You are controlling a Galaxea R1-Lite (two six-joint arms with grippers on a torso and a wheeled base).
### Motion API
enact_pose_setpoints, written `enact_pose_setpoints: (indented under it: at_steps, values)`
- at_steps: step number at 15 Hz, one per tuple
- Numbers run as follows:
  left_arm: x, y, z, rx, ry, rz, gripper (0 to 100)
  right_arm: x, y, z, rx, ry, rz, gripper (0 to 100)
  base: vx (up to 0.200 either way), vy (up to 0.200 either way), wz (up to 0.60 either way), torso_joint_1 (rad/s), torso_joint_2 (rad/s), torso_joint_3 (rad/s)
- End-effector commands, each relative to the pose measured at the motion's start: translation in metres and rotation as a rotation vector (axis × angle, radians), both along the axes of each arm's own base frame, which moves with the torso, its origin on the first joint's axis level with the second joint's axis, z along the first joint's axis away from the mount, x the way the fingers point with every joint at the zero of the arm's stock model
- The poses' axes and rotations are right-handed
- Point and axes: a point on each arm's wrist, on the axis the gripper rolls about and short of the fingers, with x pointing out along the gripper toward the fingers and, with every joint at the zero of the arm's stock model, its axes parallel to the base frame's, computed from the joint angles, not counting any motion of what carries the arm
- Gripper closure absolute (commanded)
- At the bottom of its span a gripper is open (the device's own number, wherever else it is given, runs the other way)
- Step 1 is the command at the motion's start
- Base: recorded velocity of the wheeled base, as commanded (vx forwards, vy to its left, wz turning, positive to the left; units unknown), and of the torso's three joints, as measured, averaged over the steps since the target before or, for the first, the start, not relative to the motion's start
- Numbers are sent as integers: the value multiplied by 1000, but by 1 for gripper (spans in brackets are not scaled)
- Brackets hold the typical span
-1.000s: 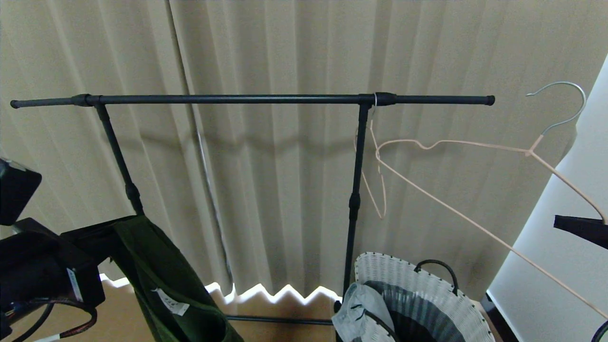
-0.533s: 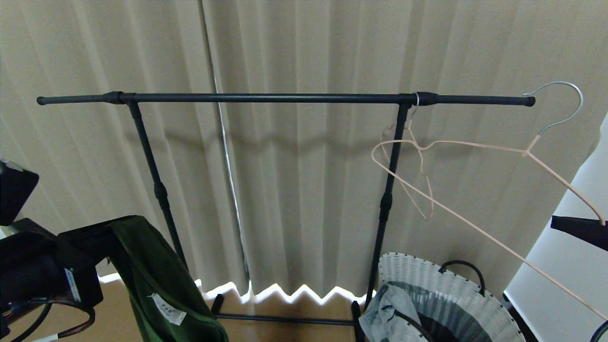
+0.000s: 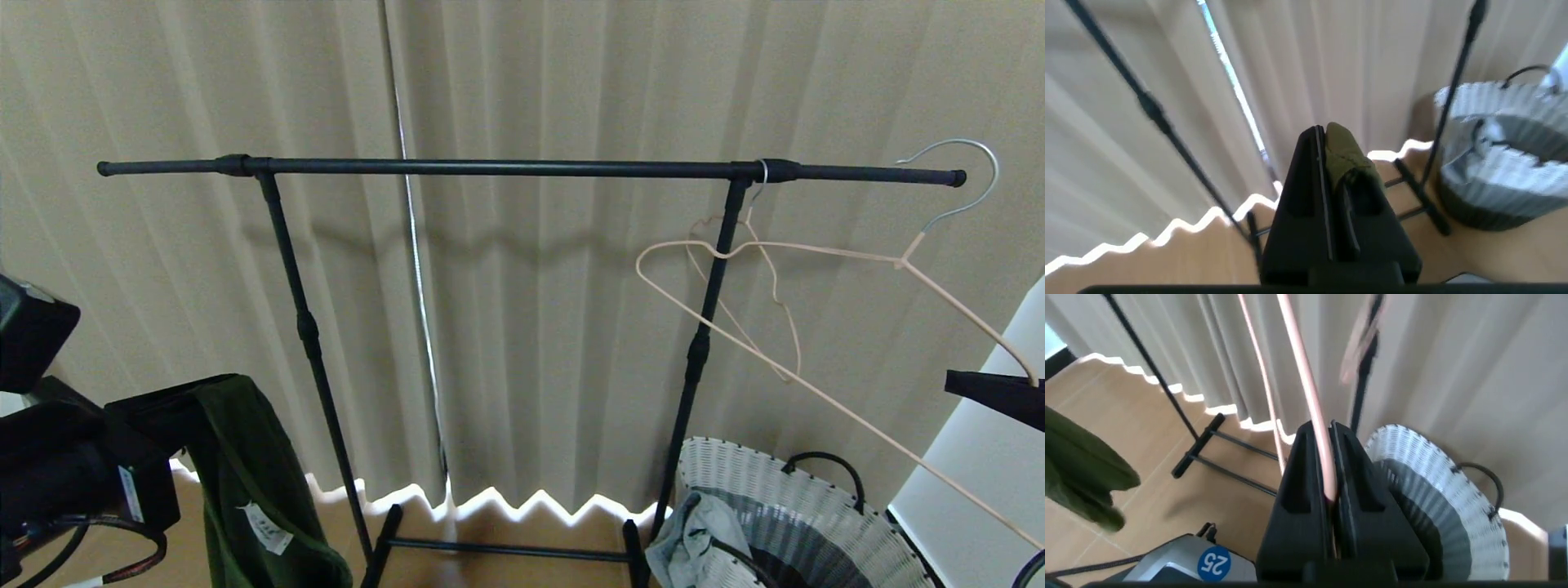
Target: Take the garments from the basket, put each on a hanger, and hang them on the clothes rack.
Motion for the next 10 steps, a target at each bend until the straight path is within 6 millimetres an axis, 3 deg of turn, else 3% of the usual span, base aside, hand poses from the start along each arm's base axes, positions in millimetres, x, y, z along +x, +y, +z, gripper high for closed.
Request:
enact_pose_setpoints:
  at_steps: [1, 6, 10]
  values:
    - [-1, 0, 0, 16, -9, -3, 100, -2, 0, -1, -1, 3, -2, 100, 0, 0, 0, 0, 0, 0]
    - [11, -4, -5, 85, 15, -17, 100, -16, 3, 6, -30, -61, -9, 100, 0, 0, 0, 0, 0, 0]
    - [28, -11, -9, 75, -9, -18, 100, -21, 3, 0, -43, -32, -49, 100, 0, 0, 0, 0, 0, 0]
